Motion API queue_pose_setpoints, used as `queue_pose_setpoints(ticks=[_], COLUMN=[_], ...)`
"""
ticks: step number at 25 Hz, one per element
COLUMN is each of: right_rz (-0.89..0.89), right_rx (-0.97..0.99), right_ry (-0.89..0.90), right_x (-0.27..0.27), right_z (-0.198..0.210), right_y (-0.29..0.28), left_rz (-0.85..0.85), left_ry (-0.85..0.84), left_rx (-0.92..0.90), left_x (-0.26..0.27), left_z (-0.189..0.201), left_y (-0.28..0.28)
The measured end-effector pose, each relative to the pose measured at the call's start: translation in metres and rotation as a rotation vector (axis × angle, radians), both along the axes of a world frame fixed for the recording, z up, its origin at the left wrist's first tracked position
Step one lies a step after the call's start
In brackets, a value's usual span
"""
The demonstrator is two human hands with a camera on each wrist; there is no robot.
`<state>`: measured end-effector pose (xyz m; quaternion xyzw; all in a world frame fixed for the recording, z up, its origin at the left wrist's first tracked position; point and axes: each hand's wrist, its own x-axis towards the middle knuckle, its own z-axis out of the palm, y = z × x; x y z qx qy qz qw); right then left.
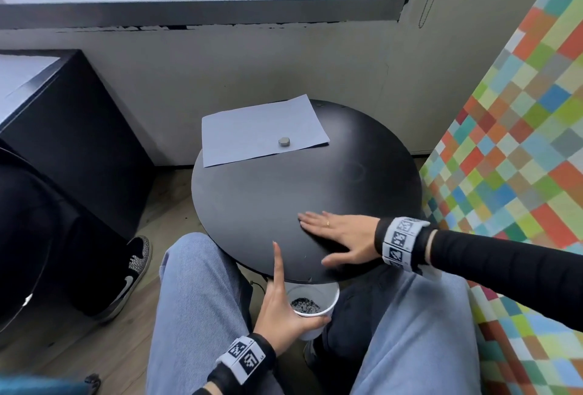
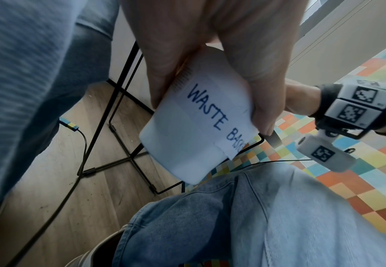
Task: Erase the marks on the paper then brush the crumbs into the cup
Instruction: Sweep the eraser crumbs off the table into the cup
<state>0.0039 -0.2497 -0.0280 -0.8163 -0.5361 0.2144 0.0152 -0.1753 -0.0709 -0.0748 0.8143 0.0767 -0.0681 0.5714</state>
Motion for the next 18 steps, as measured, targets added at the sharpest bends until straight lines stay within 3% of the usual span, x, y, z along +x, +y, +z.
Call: queue_pose_setpoints(ticks=[3, 8, 10, 12, 15, 16, 18], right_rz=[-0.071, -0.570, -0.671, -0.555, -0.166, -0.141, -0.322], right_rx=[0.027, -0.105, -0.157, -0.145, -0.032, 0.015, 0.032], right_ry=[0.002, -0.107, -0.092, -0.108, -0.085, -0.106, -0.171], right_x=[0.016, 0.104, 0.118, 0.107, 0.064, 0.063, 0.079], right_z=[0.012, 0.020, 0.013, 0.008, 0.006, 0.007, 0.011], right_y=[-0.008, -0.012, -0.015, -0.012, -0.010, -0.013, -0.018], left_rz=[-0.001, -0.010, -0.016, -0.006, -0.008, -0.011, -0.016], left_ry=[0.000, -0.001, -0.002, 0.000, 0.003, 0.003, 0.000], left_rx=[0.012, 0.016, 0.023, 0.024, 0.028, 0.028, 0.023], left_x=[-0.001, -0.002, -0.001, -0.001, -0.001, -0.001, -0.002], left_z=[0.000, 0.000, 0.002, 0.001, 0.000, 0.000, 0.000], left_y=[0.000, 0.001, 0.001, 0.001, 0.001, 0.001, 0.001])
